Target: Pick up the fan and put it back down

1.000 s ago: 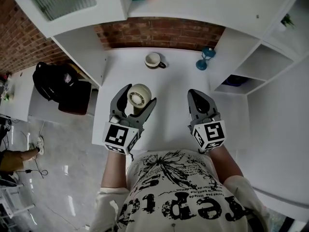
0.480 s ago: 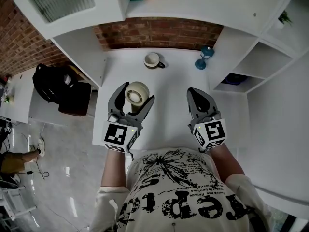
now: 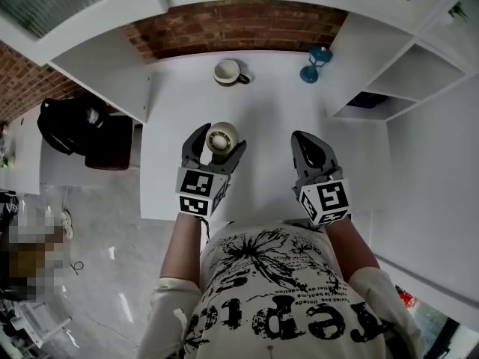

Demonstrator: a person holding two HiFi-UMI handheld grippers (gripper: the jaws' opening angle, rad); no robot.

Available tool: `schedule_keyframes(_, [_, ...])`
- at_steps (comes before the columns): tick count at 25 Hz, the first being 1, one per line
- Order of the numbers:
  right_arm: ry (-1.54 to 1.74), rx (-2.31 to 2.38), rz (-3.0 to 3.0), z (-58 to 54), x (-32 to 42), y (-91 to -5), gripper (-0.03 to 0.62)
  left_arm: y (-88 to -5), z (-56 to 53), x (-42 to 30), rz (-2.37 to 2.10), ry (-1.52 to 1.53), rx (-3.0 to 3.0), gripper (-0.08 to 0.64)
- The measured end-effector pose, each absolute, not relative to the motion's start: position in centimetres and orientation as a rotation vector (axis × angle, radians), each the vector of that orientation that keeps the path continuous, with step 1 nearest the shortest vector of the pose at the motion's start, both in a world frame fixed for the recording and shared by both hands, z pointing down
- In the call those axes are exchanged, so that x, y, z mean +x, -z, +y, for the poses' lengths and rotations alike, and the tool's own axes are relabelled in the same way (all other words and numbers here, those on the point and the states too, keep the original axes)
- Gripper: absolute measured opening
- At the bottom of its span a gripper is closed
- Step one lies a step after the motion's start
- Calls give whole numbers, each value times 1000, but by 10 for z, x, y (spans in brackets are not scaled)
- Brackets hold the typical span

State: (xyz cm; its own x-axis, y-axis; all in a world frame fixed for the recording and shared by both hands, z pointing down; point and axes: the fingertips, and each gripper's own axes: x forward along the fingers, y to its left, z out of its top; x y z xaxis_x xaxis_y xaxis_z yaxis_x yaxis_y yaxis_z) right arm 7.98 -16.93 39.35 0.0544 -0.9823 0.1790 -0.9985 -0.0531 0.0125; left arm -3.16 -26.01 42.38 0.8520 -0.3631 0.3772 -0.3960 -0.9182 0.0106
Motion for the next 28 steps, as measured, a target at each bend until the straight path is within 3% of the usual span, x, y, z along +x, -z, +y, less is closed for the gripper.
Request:
schedule_keyframes(15, [-416,2200,-1857,-188,108,-489,15,-595,-283,14,-389,-1004,2657,374])
schedule_keyframes(28, [-506,2213,-1747,-187,119,-510,15,-650,-285,29,-311,-1170,2542,374])
